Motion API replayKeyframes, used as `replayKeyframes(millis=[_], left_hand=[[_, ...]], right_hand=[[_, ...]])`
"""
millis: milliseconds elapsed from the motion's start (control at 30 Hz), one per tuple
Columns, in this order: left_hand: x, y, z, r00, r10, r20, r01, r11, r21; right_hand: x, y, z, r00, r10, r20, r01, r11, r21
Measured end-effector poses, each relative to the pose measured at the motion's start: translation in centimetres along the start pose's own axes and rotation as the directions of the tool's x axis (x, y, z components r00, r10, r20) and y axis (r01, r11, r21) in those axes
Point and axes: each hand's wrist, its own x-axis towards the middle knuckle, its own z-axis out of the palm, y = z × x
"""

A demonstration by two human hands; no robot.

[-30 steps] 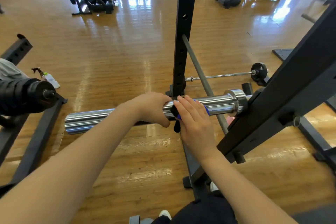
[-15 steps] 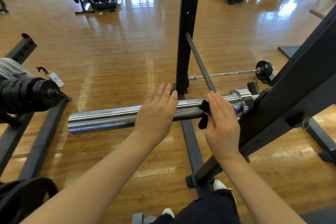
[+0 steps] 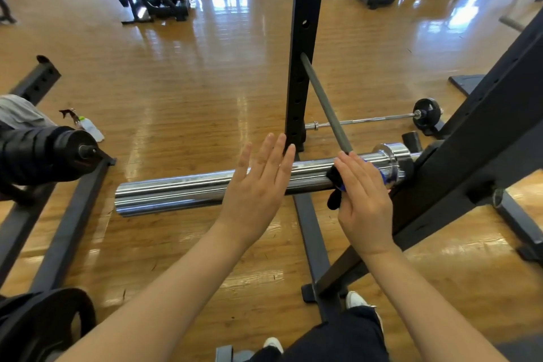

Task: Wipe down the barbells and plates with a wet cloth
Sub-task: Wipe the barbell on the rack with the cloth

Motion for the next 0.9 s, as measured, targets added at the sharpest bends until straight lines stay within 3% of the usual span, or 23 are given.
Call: replayKeyframes(millis=[200, 300, 400, 500, 600, 733, 833, 900], left_hand=[[0.6, -0.1, 0.4, 1.000, -0.024, -0.010, 0.024, 0.998, -0.059], [1.8, -0.8, -1.6, 0.975, -0.013, 0.220, 0.048, 0.987, -0.152], [3.1, -1.9, -2.5, 0.887, 0.029, 0.461, 0.085, 0.971, -0.225], [3.9, -2.5, -2.6, 0.847, 0.045, 0.530, 0.096, 0.967, -0.236], [3.4, -2.3, -2.6, 0.886, 0.010, 0.463, 0.057, 0.990, -0.130], [0.7, 0.0, -1.4, 0.991, 0.016, 0.136, -0.008, 0.998, -0.062], [0.0, 0.8, 0.0, 1.000, -0.023, -0.018, 0.022, 0.999, -0.043], [0.3, 0.9, 0.6, 0.999, -0.022, -0.032, 0.020, 0.998, -0.057]], right_hand=[[-0.2, -2.6, -0.2, 1.000, 0.015, -0.025, -0.015, 1.000, 0.024], [-0.7, -3.9, 0.9, 0.999, -0.041, 0.003, 0.041, 0.998, 0.053], [0.2, -3.2, 1.3, 0.998, -0.069, 0.011, 0.068, 0.996, 0.055], [0.8, -1.7, 0.6, 1.000, 0.002, -0.028, -0.002, 1.000, 0.015], [0.5, -0.4, 0.0, 0.997, 0.057, -0.053, -0.059, 0.998, -0.031], [1.0, -1.0, -0.7, 0.991, 0.108, -0.078, -0.109, 0.994, -0.009], [0.8, -3.3, -0.1, 1.000, 0.015, -0.006, -0.015, 0.999, 0.042], [0.1, -3.8, 0.6, 0.997, -0.058, 0.047, 0.056, 0.997, 0.047]])
